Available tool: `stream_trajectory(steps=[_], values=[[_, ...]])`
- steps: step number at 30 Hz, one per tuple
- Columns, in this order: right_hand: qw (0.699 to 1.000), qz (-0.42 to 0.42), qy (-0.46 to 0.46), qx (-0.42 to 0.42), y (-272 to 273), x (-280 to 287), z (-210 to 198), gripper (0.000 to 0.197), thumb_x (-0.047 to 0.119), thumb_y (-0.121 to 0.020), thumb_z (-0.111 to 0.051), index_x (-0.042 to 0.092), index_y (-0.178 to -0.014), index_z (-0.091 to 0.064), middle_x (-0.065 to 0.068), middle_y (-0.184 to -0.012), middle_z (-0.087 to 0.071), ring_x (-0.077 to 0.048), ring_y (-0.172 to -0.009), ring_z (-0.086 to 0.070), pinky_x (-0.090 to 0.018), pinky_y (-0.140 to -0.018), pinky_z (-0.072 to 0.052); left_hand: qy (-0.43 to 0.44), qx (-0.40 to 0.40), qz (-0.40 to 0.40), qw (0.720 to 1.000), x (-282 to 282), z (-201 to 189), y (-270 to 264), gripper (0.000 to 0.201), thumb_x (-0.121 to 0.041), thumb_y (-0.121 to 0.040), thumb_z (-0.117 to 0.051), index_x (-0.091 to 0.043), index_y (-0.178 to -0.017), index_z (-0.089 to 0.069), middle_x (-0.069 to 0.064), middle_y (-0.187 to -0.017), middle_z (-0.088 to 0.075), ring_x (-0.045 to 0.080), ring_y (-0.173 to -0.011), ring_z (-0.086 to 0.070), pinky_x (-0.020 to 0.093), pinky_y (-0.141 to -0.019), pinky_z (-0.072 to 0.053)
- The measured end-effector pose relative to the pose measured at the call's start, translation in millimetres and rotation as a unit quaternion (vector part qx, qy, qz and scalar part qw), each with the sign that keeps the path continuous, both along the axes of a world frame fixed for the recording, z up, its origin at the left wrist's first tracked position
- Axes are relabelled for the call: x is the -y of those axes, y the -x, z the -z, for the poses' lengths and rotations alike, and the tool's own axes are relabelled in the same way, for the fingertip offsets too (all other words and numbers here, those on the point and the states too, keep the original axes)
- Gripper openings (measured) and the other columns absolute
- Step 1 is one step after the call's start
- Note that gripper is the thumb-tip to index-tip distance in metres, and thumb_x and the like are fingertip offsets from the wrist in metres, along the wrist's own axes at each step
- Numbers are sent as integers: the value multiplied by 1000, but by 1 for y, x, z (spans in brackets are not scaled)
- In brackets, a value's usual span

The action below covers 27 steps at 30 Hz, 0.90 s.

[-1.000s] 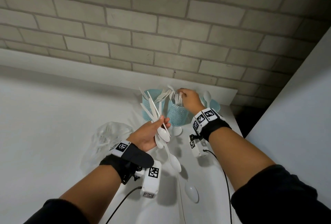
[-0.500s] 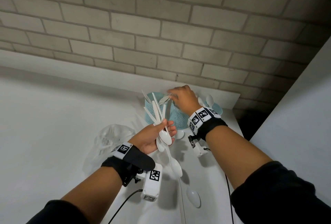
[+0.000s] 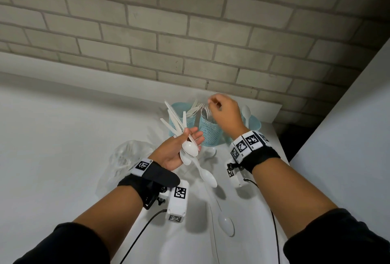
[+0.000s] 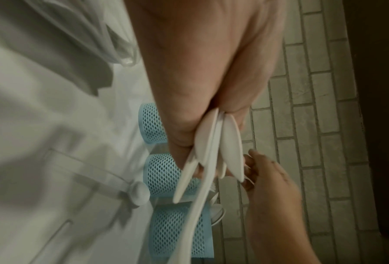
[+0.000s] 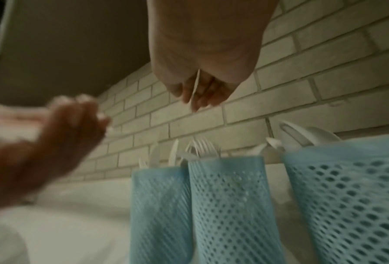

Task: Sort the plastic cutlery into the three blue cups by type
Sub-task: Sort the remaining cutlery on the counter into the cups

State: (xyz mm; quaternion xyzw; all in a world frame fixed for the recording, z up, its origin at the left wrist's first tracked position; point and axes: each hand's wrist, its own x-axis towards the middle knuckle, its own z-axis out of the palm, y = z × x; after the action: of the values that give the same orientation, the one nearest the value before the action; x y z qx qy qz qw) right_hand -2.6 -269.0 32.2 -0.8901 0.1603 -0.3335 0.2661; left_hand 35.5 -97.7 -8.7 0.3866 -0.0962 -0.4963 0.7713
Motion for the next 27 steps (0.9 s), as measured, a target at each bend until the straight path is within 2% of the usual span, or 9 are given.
stream_trajectory(steps=[3, 5, 7, 10, 14, 19, 22, 25, 27], values=[[972, -103, -120, -172, 20, -15, -14, 31, 35, -89, -60, 8, -76, -65, 1, -67, -63, -7, -56, -55, -22, -59, -46, 23, 9, 0, 1000, 1, -2, -2, 35, -24, -102, -30, -11, -132, -42, 3, -116, -58, 17, -106, -57, 28, -88, -47], [919, -127, -143, -345, 31, -18, -17, 32, 44, -88, -58, 14, -78, -62, 2, -75, -68, -5, -60, -62, -18, -59, -50, 35, 17, -6, 999, 2, -3, -2, 37, -23, -102, -29, -11, -135, -39, 3, -124, -57, 14, -101, -63, 27, -86, -52], [836, -159, -220, -477, 40, -18, -12, 31, 45, -89, -53, 14, -87, -61, -6, -91, -70, -15, -77, -67, -24, -72, -54, 48, 22, -24, 998, 3, -4, -1, 41, -23, -102, -27, -10, -140, -33, 10, -142, -45, 19, -118, -56, 30, -96, -45], [757, -219, -327, -523, 53, -23, 8, 25, 35, -94, -51, 11, -95, -60, -8, -93, -70, -16, -78, -69, -24, -70, -56, 70, 26, -43, 996, 3, -5, 3, 44, -21, -102, -24, -10, -144, -27, 14, -152, -30, 25, -140, -31, 33, -106, -30], [794, -181, -389, -431, 67, -23, 26, 19, 22, -93, -55, 6, -104, -60, 4, -67, -66, -5, -55, -61, -13, -45, -44, 72, 15, -65, 995, 5, -1, 6, 43, -19, -102, -25, -12, -145, -27, 11, -153, -30, 25, -140, -31, 33, -101, -32], [838, -44, -496, -222, 78, -3, 38, 11, 20, -87, -65, 9, -91, -63, 1, -64, -52, -2, -46, -45, -12, -41, -41, 50, -1, -64, 997, 6, 2, 10, 40, -17, -102, -29, -13, -142, -31, 11, -151, -33, 24, -132, -40, 35, -97, -35], [786, -13, -615, -56, 75, -12, 39, 8, 16, -90, -60, 8, -92, -59, -3, -70, -56, -7, -57, -53, -16, -50, -50, 42, -6, -54, 998, 10, 3, 16, 25, -16, -102, -33, -15, -122, -48, 9, -148, -39, 21, -116, -50, 34, -93, -40], [687, -30, -720, 89, 67, -25, 35, 15, 20, -98, -45, 8, -93, -53, -9, -84, -67, -20, -82, -62, -34, -76, -52, 29, -14, -49, 998, 14, 3, 23, 34, -16, -102, -34, -15, -135, -42, 7, -147, -40, 21, -120, -47, 35, -97, -38], [635, -28, -751, 182, 62, -30, 31, 20, 20, -101, -37, 8, -90, -49, -9, -83, -64, -20, -80, -62, -40, -87, -47, 26, -14, -44, 999, 14, 4, 25, 37, -17, -101, -34, -15, -138, -39, 6, -147, -41, 20, -118, -47, 36, -98, -36]])
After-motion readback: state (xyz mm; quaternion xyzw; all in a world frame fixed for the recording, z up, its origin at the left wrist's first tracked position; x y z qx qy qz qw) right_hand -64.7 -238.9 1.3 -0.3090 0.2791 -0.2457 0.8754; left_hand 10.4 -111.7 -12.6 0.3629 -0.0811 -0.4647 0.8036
